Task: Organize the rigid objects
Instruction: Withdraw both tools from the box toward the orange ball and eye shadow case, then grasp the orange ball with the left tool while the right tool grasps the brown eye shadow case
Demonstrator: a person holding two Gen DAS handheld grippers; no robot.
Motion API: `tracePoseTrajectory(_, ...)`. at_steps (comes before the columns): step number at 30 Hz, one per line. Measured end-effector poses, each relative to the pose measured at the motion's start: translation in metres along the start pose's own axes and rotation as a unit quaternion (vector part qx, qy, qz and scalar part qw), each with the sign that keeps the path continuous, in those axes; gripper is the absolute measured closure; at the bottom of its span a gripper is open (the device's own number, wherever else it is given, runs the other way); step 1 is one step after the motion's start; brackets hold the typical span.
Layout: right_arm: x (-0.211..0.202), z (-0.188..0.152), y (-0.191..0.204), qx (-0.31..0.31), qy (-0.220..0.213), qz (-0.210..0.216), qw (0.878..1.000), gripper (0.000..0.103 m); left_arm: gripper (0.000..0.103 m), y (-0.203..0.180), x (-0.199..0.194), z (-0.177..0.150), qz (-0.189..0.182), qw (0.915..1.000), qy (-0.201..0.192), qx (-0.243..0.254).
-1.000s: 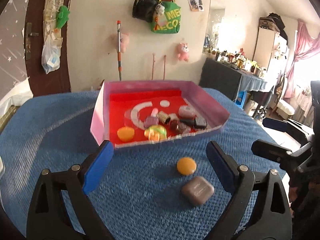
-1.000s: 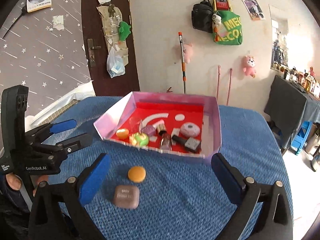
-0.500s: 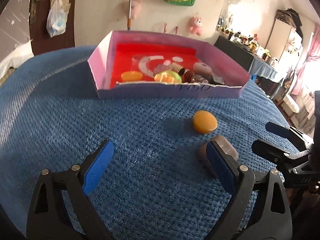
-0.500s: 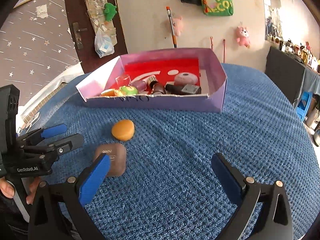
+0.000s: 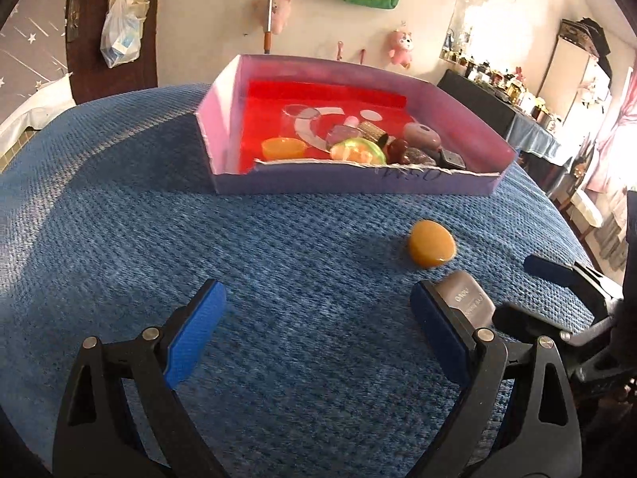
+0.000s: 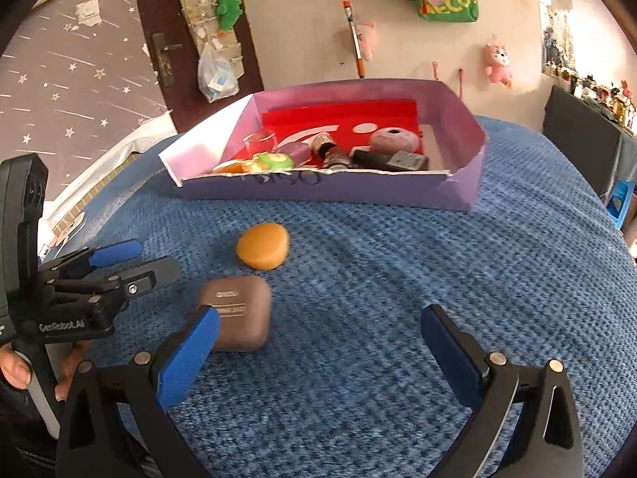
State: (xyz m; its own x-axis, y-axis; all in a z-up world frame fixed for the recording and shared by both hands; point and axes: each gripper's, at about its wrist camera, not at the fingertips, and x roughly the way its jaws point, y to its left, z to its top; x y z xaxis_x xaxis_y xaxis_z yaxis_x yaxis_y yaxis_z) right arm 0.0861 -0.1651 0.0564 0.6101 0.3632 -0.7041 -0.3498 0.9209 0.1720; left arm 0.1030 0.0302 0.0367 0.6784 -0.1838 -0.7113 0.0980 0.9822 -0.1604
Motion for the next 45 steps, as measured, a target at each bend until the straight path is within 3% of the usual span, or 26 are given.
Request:
tracePoseTrajectory(9, 0.022, 0.000, 0.027, -0.034, 0.028, 0.014, 0.999, 0.000, 0.008, 0.023, 0.000, -0.003, 0.020, 0.9996, 0.008, -0.020)
tracePoseTrajectory(17, 0.032, 0.000, 0.038, -0.080, 0.044, -0.040, 0.995, 0.000, 0.008, 0.020, 0.011, -0.006, 0.031, 0.9992, 0.024, 0.002)
tracePoseTrajectory(23, 0.027, 0.012, 0.006, -0.053, 0.043, -0.088, 0.994, 0.000, 0.008, 0.015, 0.012, -0.004, 0.037, 0.9988, 0.030, 0.010)
tracePoseTrajectory(26, 0.024, 0.018, -0.022, -0.022, 0.043, -0.096, 0.994, 0.000, 0.008, 0.010, 0.010, 0.000, 0.017, 0.9993, 0.031, 0.009)
tracePoseTrajectory(30, 0.021, 0.022, -0.035, -0.009, 0.047, -0.063, 0.997, 0.000, 0.008, -0.007, 0.009, 0.010, -0.006, 0.9991, 0.025, 0.035)
tracePoseTrajectory(39, 0.010, 0.021, -0.024, -0.089, 0.050, -0.022, 0.995, 0.001, 0.008, -0.049, 0.032, 0.033, -0.046, 0.9921, 0.053, 0.104)
tracePoseTrajectory(45, 0.021, 0.023, -0.022, -0.103, 0.066, -0.001, 0.992, 0.015, 0.010, -0.071, 0.045, 0.038, -0.050, 0.9867, 0.068, 0.139)
